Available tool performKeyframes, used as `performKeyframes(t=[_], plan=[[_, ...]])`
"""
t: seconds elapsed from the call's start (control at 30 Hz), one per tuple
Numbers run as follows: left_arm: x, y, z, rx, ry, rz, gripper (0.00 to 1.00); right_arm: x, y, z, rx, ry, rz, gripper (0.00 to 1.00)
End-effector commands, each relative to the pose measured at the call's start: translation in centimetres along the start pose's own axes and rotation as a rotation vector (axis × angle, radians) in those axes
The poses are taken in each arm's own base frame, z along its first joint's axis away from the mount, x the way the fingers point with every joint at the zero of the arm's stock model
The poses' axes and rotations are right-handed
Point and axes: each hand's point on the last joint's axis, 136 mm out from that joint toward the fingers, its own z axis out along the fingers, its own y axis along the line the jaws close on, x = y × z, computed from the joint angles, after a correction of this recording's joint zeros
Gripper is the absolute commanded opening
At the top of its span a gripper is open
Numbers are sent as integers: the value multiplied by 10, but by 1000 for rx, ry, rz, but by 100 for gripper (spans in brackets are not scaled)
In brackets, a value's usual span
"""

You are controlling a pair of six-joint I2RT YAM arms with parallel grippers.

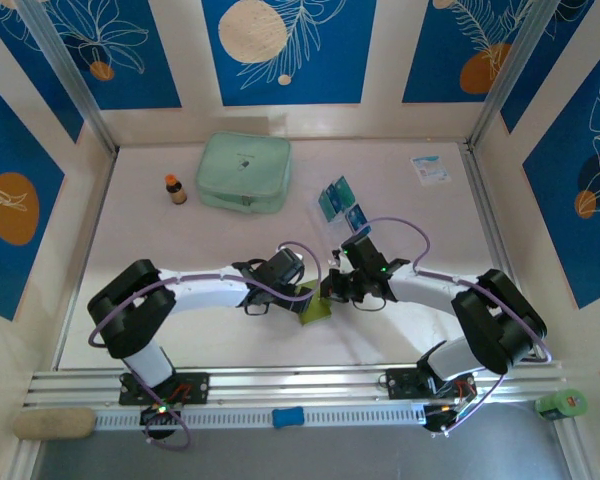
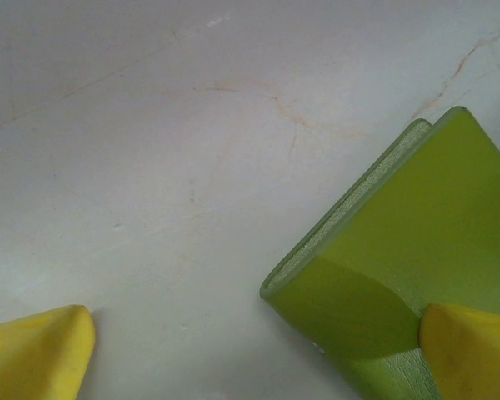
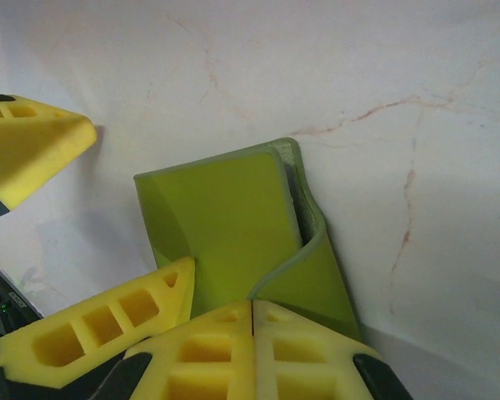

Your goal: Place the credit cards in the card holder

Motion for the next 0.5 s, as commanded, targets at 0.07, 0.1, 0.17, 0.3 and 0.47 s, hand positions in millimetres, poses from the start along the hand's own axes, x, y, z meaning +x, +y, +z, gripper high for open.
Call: performKeyframes(t=[0.07,0.1,0.17,0.3,0.47], plan=[[18,11,10,-48,70,21,100,14,-5,6,5,51,22,0],[18,11,11,-47,70,22,100,13,-4,6,2,50,19,0],[19,11,11,-47,73,21,100,12,-3,7,1,52,17,0],[19,11,12,-46,74,18,100,10,2,9,-4,55,11,0],[19,10,12,-45,74,17,100,11,2,13,-1,65,8,0]])
